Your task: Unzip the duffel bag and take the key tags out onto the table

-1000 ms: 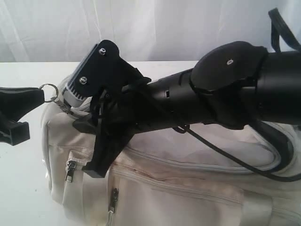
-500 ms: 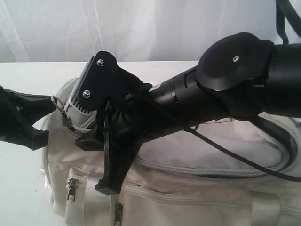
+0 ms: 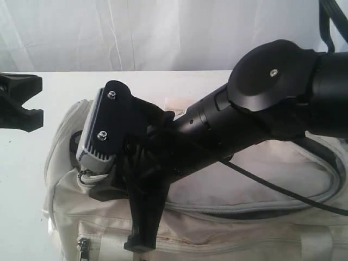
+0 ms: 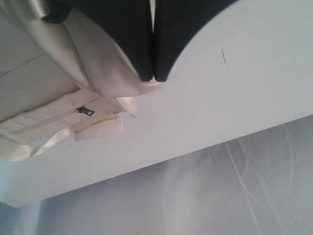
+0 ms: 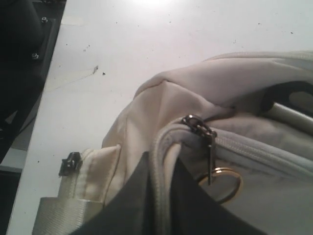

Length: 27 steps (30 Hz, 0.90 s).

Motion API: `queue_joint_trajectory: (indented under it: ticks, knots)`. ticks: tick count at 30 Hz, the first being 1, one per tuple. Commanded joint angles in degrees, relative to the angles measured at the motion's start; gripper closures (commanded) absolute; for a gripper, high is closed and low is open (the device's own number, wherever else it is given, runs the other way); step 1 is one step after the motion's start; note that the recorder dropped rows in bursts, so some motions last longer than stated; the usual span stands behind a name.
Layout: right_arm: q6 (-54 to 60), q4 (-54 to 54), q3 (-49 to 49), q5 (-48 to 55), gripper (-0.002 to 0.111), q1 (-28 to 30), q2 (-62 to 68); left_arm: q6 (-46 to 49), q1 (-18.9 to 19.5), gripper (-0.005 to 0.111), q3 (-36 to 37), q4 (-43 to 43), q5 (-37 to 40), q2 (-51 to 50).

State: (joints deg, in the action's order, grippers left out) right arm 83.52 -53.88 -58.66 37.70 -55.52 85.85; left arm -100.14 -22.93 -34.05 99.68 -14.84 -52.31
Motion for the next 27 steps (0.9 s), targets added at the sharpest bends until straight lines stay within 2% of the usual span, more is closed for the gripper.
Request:
queue_joint_trajectory:
  ticks: [1, 4, 9, 12, 15, 17, 19, 22, 26, 27]
  knots:
    - [-0.6, -0.3, 0.5, 2.8, 0.107, -0.5, -0.7, -0.2, 0.0, 0.107, -0.4, 0.3, -3.4, 0.3]
    - [-4.0, -0.3, 0.5, 2.6, 0.103, -0.5, -0.7, -1.0, 0.0, 0.107, -0.4, 0.3, -7.7, 0.3]
    - [-4.8, -0.3, 0.5, 1.2, 0.083, -0.5, -0.7, -1.9, 0.0, 0.105, -0.4, 0.3, -17.0, 0.3]
    - [-4.8, -0.3, 0.5, 0.1, 0.068, -0.5, -0.7, -2.0, 0.0, 0.092, -0.4, 0.3, -18.0, 0.3]
    - [-4.8, -0.3, 0.5, -0.6, 0.055, -0.5, -1.1, -2.0, 0.0, 0.067, -0.4, 0.3, -16.6, 0.3]
    - [-4.8, -0.6, 0.5, -1.1, 0.053, -0.5, -1.9, -2.9, 0.0, 0.050, -0.4, 0.3, -15.6, 0.3]
    - [-7.2, -2.0, 0.5, -2.6, 0.053, -0.5, -3.7, -6.2, 0.0, 0.041, -0.4, 0.3, -15.6, 0.3]
    - [-9.2, -1.6, 0.4, -6.6, 0.053, -0.5, -8.0, -6.6, 0.0, 0.040, -0.4, 0.3, -19.7, 0.3]
    - [-9.4, 4.1, 0.5, -17.8, 0.054, -0.4, -11.7, -7.4, 0.0, 0.044, 1.5, 0.3, -21.8, 2.9]
    - [-10.7, 6.6, 0.7, -21.9, 0.057, -0.4, -11.2, -8.0, 0.0, 0.046, 3.6, 0.3, -24.4, 3.9]
